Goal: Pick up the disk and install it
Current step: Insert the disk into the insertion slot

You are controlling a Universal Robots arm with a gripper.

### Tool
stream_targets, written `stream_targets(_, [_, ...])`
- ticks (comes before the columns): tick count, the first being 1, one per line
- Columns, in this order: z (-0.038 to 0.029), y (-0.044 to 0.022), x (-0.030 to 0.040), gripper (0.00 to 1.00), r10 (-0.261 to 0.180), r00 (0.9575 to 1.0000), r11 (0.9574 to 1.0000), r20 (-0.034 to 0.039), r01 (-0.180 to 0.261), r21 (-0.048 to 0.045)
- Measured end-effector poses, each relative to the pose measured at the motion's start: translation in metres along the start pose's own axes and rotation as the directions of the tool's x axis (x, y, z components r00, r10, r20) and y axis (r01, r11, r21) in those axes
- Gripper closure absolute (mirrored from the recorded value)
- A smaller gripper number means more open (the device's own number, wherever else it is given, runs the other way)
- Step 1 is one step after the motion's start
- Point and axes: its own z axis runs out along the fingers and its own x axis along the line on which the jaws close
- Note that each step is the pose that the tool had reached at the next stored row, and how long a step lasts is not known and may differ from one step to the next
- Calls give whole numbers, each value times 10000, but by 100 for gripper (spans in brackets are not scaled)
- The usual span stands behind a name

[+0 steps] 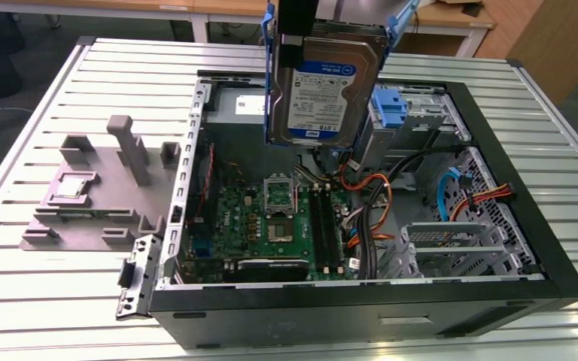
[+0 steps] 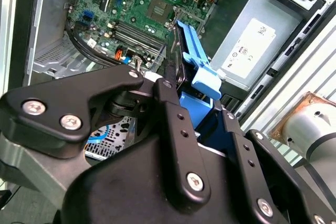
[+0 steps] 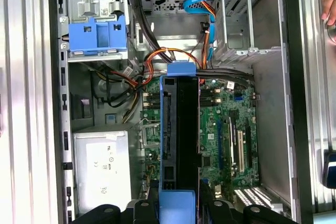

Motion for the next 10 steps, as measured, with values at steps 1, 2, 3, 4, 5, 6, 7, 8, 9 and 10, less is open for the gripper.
stream_targets(1, [0,0,1,64,0,10000,10000,-2,0,0])
stream_targets(2, [0,0,2,64,0,10000,10000,-4,0,0])
stream_targets(3, [0,0,5,64,0,10000,10000,-10,0,1])
stream_targets(4, [0,0,6,64,0,10000,10000,-12,0,1])
stream_targets(5, [0,0,7,64,0,10000,10000,-13,0,1])
stream_targets(6, [0,-1,8,64,0,10000,10000,-16,0,1])
stream_targets(7, [0,-1,9,64,0,10000,10000,-18,0,1])
stream_targets(8, [0,-1,13,64,0,10000,10000,-25,0,2])
stream_targets(9, [0,-1,14,64,0,10000,10000,-27,0,2])
stream_targets(10, [0,-1,15,64,0,10000,10000,-29,0,2])
